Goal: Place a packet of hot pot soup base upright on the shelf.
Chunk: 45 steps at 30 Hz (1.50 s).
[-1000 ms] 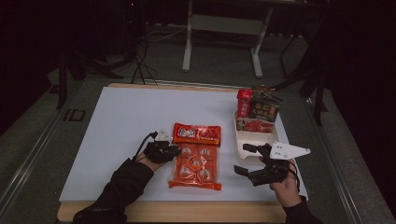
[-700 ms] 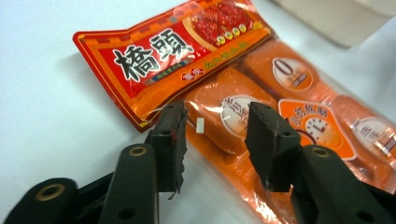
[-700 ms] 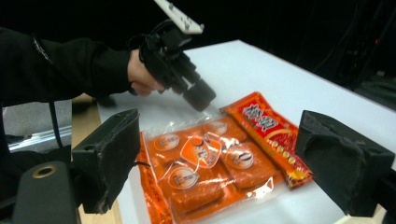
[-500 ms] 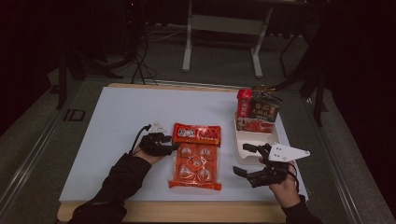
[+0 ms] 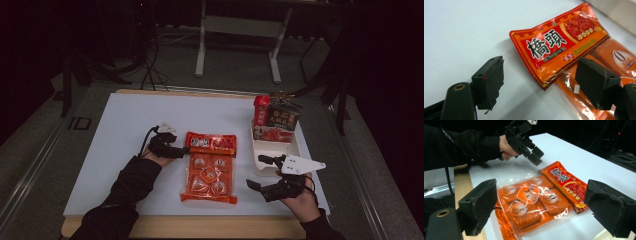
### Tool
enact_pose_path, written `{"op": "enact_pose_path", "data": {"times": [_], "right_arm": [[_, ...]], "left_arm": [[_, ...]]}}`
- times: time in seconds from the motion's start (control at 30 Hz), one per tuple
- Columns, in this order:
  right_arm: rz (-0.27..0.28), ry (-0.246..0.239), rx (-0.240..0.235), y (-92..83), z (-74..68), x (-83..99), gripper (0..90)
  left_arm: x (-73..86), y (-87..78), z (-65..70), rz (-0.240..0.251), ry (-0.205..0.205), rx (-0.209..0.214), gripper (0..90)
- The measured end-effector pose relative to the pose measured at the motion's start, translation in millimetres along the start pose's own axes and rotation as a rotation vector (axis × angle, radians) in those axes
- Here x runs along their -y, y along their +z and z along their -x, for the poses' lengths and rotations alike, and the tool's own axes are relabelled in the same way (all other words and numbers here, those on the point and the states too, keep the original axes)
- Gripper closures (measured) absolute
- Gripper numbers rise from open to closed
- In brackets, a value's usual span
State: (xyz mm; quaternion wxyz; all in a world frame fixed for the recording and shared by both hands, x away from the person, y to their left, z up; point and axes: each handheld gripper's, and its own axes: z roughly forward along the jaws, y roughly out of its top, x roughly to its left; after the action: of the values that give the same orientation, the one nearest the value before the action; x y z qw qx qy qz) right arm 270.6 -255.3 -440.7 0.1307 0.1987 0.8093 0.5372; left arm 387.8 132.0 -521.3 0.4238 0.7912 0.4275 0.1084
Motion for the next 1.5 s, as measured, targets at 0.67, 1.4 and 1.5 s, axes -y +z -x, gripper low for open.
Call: {"op": "enact_pose_path", "data": {"times": [0.67, 1.4, 1.5], "right_arm": [[-0.003, 0.002, -0.013, 0.4, -1.0, 0.7, 11.4], [-0.008, 0.008, -0.027, 1.2, 0.0, 0.7, 13.5], [-0.011, 0.011, -0.028, 1.8, 0.1, 1.0, 13.5]], "left_arm": [[1.4, 34.5, -14.8, -0.061, -0.040, 0.007, 32.6], [-6.7, 46.8, 0.8, -0.095, -0.041, 0.123, 70.0], [-8.0, 46.3, 7.0, -0.105, 0.000, 0.079, 80.1]]}}
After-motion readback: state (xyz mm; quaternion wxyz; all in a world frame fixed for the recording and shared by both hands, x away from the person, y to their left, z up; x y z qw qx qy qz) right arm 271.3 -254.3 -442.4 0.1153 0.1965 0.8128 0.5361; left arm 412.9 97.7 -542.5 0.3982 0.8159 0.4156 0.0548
